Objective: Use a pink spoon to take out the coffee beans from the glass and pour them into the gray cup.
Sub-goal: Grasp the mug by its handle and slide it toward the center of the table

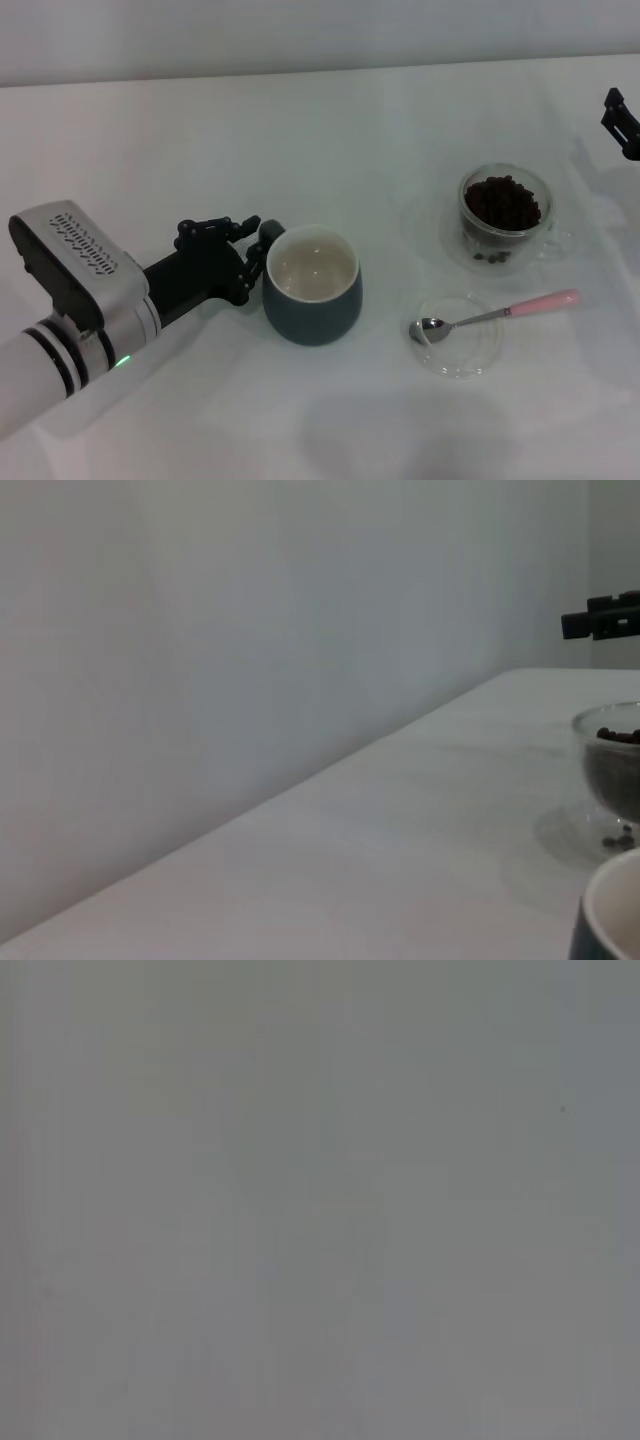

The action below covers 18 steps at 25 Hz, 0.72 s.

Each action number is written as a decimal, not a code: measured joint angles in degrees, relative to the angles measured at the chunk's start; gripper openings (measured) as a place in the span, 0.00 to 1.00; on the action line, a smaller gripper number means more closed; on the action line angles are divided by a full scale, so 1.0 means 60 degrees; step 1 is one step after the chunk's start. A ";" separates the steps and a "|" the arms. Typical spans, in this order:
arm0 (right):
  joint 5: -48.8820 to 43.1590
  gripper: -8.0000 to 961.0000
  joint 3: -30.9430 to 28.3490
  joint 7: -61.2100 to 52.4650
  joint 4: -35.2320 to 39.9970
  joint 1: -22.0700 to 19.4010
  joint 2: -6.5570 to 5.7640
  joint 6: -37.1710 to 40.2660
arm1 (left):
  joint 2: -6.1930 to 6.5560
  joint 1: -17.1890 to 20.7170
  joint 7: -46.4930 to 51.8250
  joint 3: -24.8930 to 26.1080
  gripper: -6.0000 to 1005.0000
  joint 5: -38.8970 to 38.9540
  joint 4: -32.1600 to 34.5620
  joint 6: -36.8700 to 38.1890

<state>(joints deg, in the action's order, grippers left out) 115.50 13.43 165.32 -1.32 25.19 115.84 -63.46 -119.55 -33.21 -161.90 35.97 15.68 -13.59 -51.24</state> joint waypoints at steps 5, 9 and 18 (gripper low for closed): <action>-0.0003 0.89 0.0004 0.0000 -0.0006 -0.0017 0.0000 0.0000 | 0.0003 0.0096 0.0001 -0.0004 0.14 -0.0004 -0.0007 0.0000; -0.0003 0.89 0.0004 0.0000 -0.0015 -0.0025 0.0000 0.0000 | 0.0007 0.0192 0.0001 0.0021 0.30 -0.0007 -0.0002 -0.0006; -0.0002 0.89 0.0110 0.0000 -0.0015 -0.0221 -0.0004 -0.0092 | 0.0060 0.0889 0.0000 0.0369 0.55 0.0044 -0.0006 -0.0262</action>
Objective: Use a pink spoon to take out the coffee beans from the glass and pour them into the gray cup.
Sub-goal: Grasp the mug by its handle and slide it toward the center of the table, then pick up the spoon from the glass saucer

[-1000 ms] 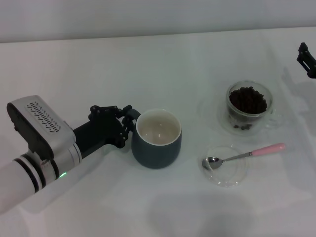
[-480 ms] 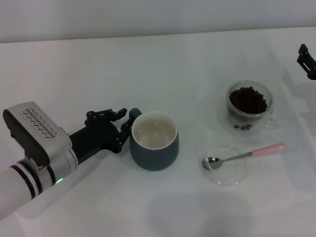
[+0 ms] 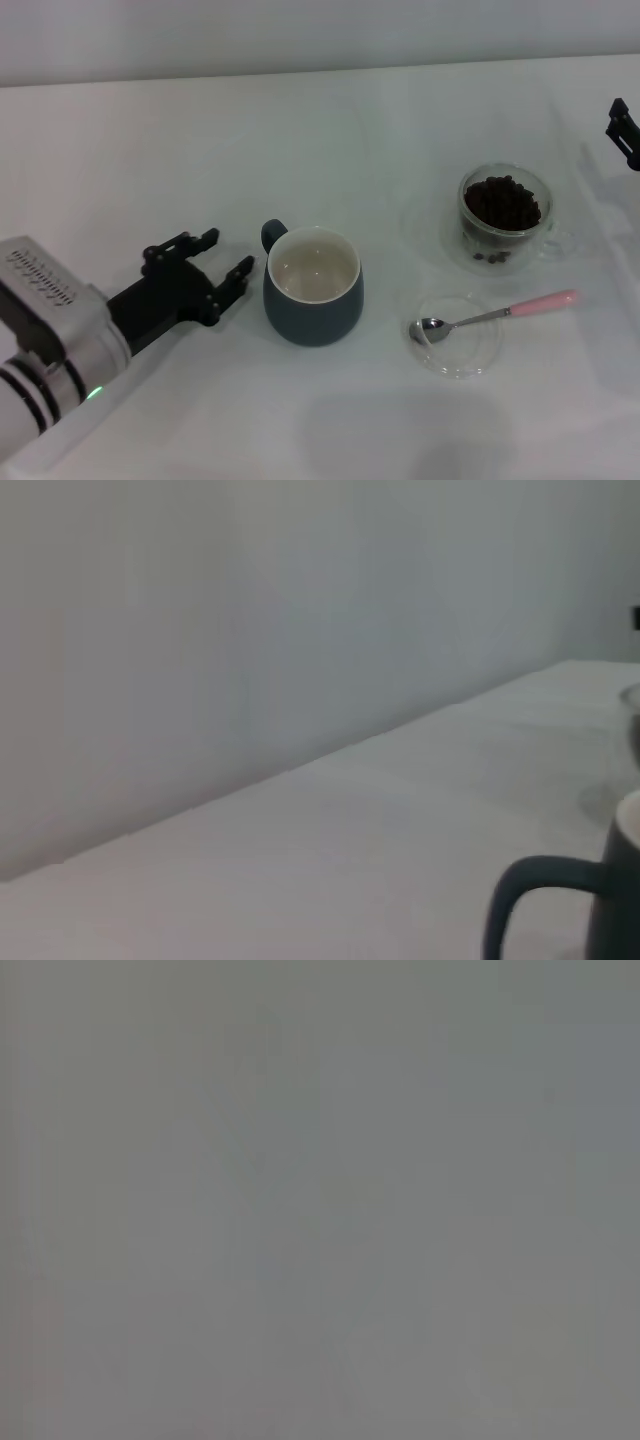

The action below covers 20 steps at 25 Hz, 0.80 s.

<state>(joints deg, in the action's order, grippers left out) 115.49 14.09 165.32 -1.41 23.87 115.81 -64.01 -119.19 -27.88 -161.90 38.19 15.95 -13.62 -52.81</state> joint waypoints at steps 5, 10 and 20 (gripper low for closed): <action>0.0000 0.89 0.0386 -0.0115 0.0003 -0.0282 -0.0052 -0.0271 | 0.0007 0.0613 -0.0005 0.0898 0.55 0.0013 0.0079 -0.0426; 0.0000 0.89 0.1211 -0.1580 0.0210 -0.0781 -0.0133 -0.0781 | 0.0031 0.1209 -0.0008 0.2117 0.55 0.0001 0.0178 -0.1249; 0.0001 0.89 0.2966 -0.7962 0.1996 -0.2642 -0.0290 -0.1608 | 0.0031 0.1745 -0.0014 0.4576 0.55 0.0017 0.0619 -0.2516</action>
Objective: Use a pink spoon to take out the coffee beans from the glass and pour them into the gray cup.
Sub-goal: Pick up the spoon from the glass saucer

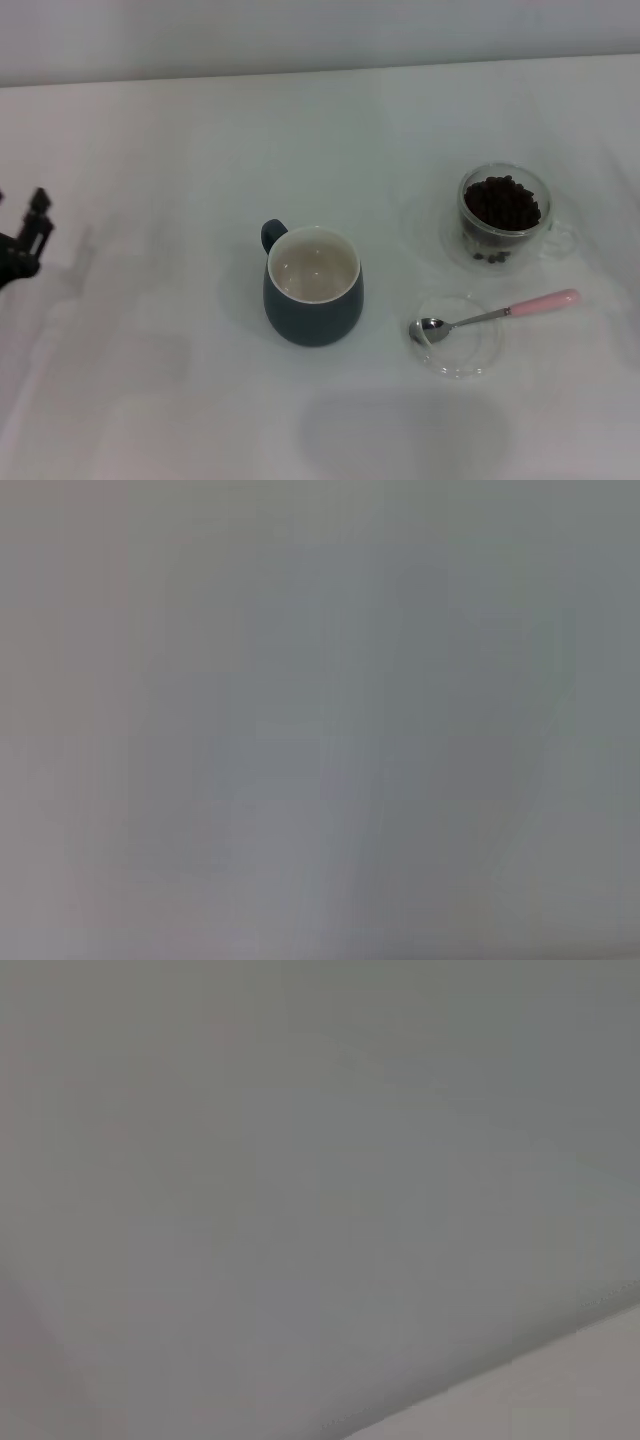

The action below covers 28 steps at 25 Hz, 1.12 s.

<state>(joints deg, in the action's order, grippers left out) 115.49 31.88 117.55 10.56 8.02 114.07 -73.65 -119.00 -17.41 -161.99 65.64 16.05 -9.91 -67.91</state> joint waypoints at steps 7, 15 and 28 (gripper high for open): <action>-0.0091 0.89 0.0878 -0.2800 0.0014 -0.0625 -0.0153 -0.1024 | 0.0000 0.0045 0.0001 0.0640 0.55 0.0015 0.0110 -0.0035; -0.1099 0.89 0.1098 -0.4046 -0.0525 -0.0601 -0.0048 -0.1505 | 0.0000 -0.0011 0.0000 0.0662 0.55 0.0021 0.0114 -0.0055; -0.2063 0.89 0.1278 -0.3812 -0.1949 -0.0198 0.0120 -0.1485 | 0.0014 -0.0103 0.0002 0.0863 0.55 0.0027 0.0114 0.0003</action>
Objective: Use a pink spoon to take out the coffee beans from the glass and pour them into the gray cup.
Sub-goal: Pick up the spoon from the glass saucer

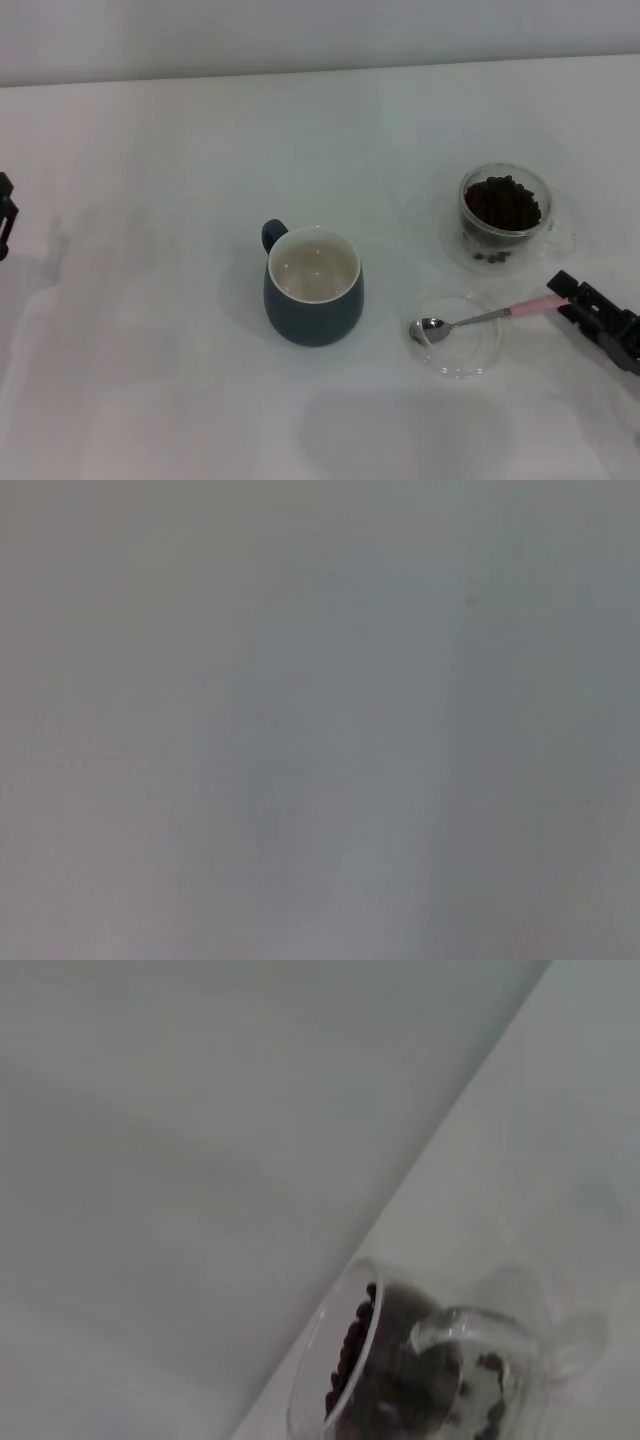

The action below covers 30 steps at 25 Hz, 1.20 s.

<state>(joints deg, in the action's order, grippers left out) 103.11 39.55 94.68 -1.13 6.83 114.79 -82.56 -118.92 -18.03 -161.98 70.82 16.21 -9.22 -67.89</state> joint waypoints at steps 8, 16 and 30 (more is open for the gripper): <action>-0.0047 0.89 0.0004 0.0045 -0.0040 0.0087 0.0022 -0.0068 | 0.0001 0.0001 0.0012 0.0074 0.55 0.0013 0.0020 0.0019; -0.0048 0.89 0.0000 0.0013 0.0033 0.0135 0.0028 -0.0041 | 0.0000 0.0032 0.0015 0.0077 0.55 -0.0004 0.0088 -0.0040; -0.0165 0.58 0.0117 -0.0152 -0.0034 0.0120 0.0000 -0.0155 | -0.0014 0.0055 0.0014 0.0076 0.54 0.0008 0.0105 0.0023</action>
<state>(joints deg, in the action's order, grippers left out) 102.12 40.25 93.77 -1.33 7.55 114.79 -83.49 -119.00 -17.69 -161.89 71.28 16.26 -8.60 -67.75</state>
